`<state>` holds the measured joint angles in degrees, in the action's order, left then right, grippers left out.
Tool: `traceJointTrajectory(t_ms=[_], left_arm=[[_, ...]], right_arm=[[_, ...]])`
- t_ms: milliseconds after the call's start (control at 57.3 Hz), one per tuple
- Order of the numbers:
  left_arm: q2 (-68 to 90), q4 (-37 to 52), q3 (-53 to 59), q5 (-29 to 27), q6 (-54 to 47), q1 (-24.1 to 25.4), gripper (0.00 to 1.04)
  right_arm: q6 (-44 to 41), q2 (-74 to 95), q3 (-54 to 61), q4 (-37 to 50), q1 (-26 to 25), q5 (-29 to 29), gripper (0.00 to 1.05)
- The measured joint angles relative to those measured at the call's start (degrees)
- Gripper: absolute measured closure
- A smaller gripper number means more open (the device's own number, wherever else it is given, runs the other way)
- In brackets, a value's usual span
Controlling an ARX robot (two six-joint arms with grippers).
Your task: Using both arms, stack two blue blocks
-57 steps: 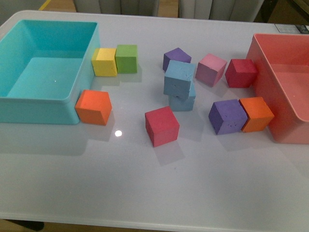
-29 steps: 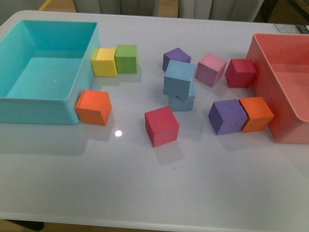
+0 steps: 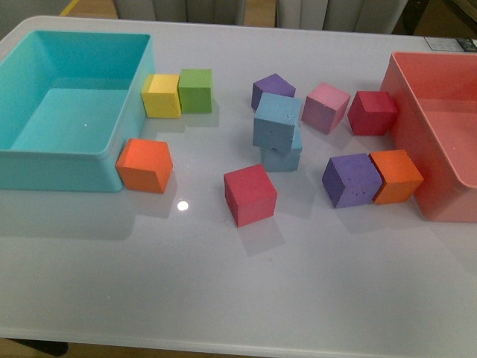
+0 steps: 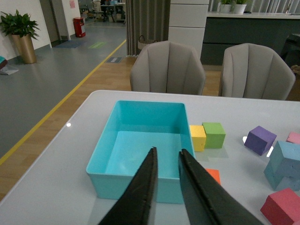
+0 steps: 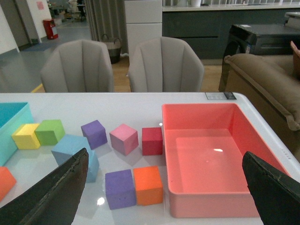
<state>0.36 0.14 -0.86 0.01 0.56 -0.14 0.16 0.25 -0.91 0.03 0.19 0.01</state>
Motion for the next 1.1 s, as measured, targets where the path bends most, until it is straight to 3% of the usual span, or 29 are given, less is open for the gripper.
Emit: traceJointTrajectory(t_ms=[401, 1099], left_arm=[[0.0, 0.0, 0.0, 0.0, -0.13, -0.02, 0.07], [0.0, 0.0, 0.0, 0.0, -0.13, -0.02, 0.09]], right_arm=[[-0.02, 0.0, 0.0, 0.0, 0.0, 0.0, 0.09], [-0.02, 0.0, 0.0, 0.0, 0.0, 0.0, 0.09]])
